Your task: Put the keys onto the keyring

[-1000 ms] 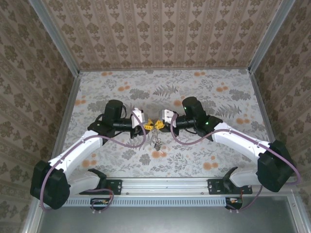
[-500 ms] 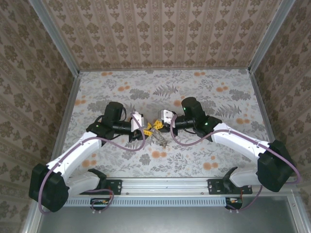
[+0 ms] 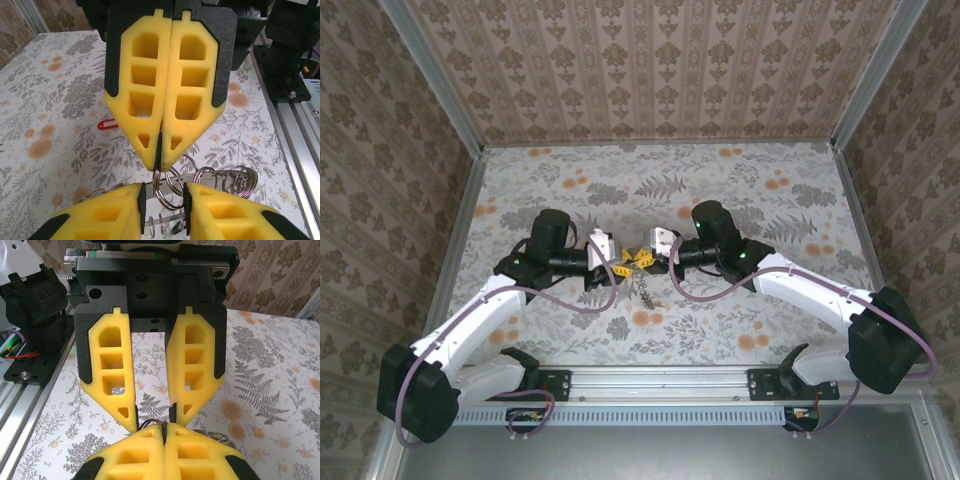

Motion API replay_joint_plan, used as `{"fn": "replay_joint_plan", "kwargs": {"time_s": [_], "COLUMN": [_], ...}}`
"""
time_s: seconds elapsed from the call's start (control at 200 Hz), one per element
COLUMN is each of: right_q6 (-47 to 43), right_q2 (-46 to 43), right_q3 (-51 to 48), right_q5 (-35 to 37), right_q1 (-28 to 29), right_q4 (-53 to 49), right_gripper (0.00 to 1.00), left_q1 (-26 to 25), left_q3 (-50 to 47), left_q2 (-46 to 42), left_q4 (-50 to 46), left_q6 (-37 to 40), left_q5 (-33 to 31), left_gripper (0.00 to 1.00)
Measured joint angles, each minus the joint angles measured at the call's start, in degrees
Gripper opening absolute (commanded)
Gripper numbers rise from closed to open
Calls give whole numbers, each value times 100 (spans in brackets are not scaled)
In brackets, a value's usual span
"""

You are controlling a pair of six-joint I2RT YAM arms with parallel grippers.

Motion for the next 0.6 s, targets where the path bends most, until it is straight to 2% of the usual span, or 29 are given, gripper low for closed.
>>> {"fn": "replay_joint_plan", "kwargs": {"time_s": [0.42, 0.6], "right_q6": [28, 153], "right_q2": [0, 0], "right_q3": [-85, -118], "right_q5": [52, 127], "right_q1": [11, 11], "right_q4": [260, 466], "right_gripper": [0, 0], "left_q1": [197, 186], "left_q3": [-334, -577], "left_q2": [-754, -721], "left_q4": [-203, 22], "left_q6": [-146, -573], "left_q5": [31, 37], "left_gripper": [32, 43]}}
